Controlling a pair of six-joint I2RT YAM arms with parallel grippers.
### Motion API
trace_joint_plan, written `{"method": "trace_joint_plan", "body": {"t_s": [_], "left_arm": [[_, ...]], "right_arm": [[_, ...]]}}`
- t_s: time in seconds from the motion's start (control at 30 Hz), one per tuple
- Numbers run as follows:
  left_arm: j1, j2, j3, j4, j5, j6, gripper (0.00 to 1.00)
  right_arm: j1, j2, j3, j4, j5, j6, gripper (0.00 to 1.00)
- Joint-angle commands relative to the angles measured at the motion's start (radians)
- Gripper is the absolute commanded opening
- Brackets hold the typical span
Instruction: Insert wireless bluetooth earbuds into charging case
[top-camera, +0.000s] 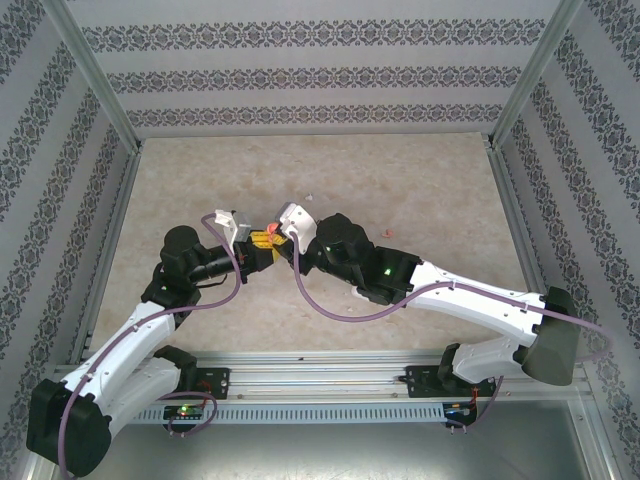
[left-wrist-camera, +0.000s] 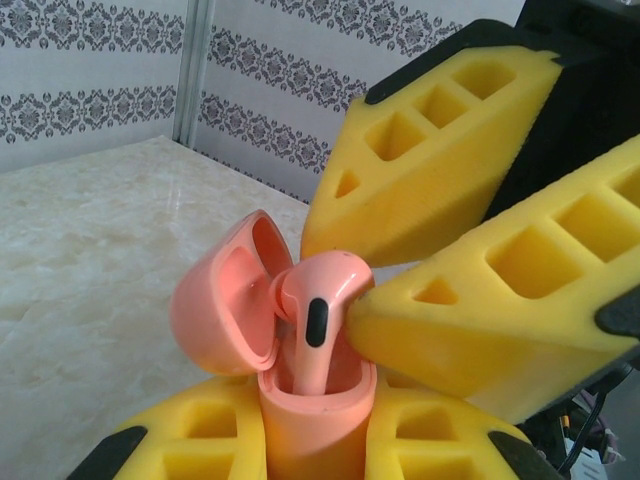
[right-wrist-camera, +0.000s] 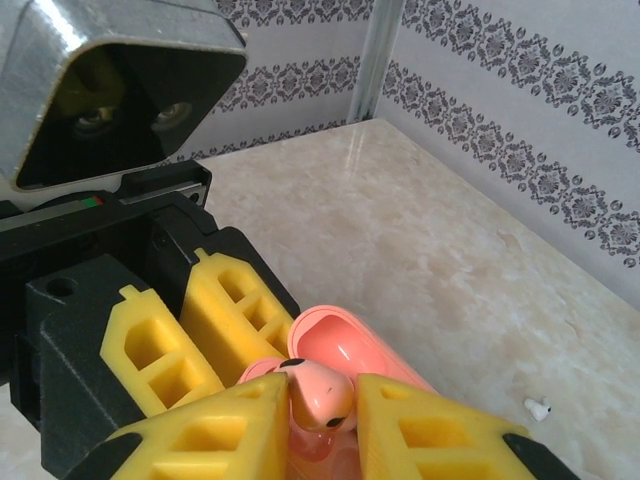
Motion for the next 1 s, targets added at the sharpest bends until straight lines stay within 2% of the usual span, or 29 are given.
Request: {"method": "trace_joint_plan", "body": {"t_s": [0.0, 0.47, 0.83, 0.97], "left_arm": [[-0.005, -0.020, 0.049, 0.047, -0.035, 0.016, 0.00], [-0.005, -0.033, 0.045, 0.032, -0.043, 0.025, 0.00], [-0.005, -0.036, 0.049, 0.019, -0.047, 0.034, 0.00], [-0.005, -0.037, 0.045, 0.015, -0.051, 0.040, 0.00]], "right_arm": [[0.018, 0.016, 0.014, -0.092, -0.134, 0.002, 0.23], [-0.017, 0.050, 0.080, -0.215, -0.245, 0.051, 0.24], [-0.069, 0.064, 0.109, -0.260, -0.417, 0.102, 0.32], [-0.103, 0.049, 0.117, -0.257, -0.463, 0.146, 0.39]]}}
